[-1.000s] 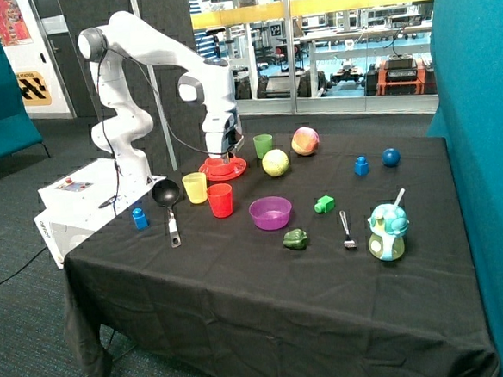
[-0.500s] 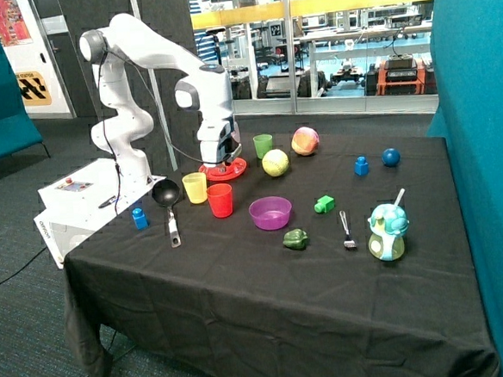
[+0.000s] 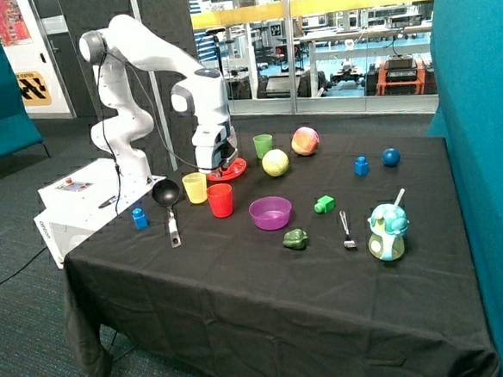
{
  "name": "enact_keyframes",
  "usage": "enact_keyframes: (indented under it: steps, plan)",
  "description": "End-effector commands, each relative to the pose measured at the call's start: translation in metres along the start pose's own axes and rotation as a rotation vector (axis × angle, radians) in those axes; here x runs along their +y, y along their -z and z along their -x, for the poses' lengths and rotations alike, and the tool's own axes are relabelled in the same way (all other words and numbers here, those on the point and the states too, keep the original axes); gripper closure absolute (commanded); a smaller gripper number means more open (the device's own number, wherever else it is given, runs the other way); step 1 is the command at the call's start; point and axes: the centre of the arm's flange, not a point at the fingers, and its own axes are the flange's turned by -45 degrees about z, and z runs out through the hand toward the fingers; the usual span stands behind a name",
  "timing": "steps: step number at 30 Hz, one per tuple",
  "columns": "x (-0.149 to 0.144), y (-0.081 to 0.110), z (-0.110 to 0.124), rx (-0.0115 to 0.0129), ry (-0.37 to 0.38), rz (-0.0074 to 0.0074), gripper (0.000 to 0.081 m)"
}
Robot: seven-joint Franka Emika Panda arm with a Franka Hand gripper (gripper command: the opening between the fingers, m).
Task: Place the bowl on the plate and the cup in the bowl matching the color
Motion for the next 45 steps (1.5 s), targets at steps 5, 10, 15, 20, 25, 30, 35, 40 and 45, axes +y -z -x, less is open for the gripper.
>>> enact_keyframes:
  steps: [5,10,15,20,25,30,35,40,45]
  plan:
    - [0.002,-0.021,0.014,0.0088,0.007,0.0013,0.0476]
    - [0.002,-0.025,0.016,0.0088,0.011,0.0013,0.0489]
    - [0.003,-0.028,0.016,0.0088,0.016,0.0013,0.0489]
    - [0.005,-0.031,0.015,0.0088,0.018,0.0014,0.0492]
    - [0.005,-0.035,0.015,0.0088,0.019,0.0014,0.0496]
    - [0.000,-0.039,0.014,0.0088,0.031,0.0014,0.0499]
    - [-0.008,-0.042,0.011,0.0088,0.047,0.0015,0.0506]
    - [-0.011,-0.044,0.007,0.0088,0.050,0.0015,0.0509]
    - [-0.010,-0.045,0.005,0.0088,0.050,0.0015,0.0508]
